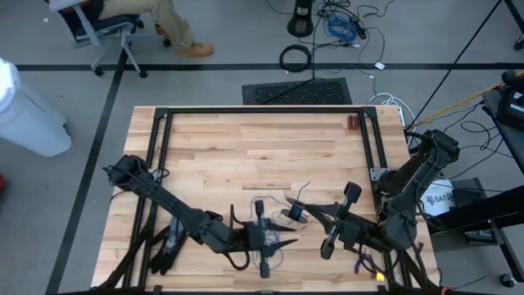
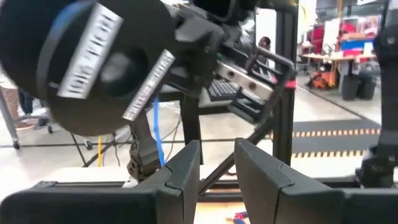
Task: Coil cords
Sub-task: Coil the blue wire onto the spool
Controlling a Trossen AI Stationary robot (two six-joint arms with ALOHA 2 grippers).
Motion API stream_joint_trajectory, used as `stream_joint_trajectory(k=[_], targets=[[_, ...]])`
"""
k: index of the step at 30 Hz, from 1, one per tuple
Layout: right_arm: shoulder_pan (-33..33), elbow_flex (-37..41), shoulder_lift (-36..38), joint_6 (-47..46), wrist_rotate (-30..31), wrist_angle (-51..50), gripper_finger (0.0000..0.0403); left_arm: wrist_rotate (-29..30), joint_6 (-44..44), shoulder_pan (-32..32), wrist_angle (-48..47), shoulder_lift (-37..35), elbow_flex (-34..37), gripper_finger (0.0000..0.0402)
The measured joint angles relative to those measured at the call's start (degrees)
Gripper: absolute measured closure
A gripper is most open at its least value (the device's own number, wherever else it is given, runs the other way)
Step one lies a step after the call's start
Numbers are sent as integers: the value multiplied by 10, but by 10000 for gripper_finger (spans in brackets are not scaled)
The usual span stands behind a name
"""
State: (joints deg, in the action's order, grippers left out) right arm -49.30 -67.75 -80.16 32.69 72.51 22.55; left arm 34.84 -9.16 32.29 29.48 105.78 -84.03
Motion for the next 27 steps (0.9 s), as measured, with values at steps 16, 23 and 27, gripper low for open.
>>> stream_joint_trajectory(k=[16,23,27], targets=[[-24,0,0,45,-2,59,403,11,-33,1,-50,0,0,294],[-26,0,0,50,-3,61,403,-29,-32,1,-50,0,0,294],[-26,0,0,51,-3,61,403,-56,-4,-3,-50,0,0,286]])
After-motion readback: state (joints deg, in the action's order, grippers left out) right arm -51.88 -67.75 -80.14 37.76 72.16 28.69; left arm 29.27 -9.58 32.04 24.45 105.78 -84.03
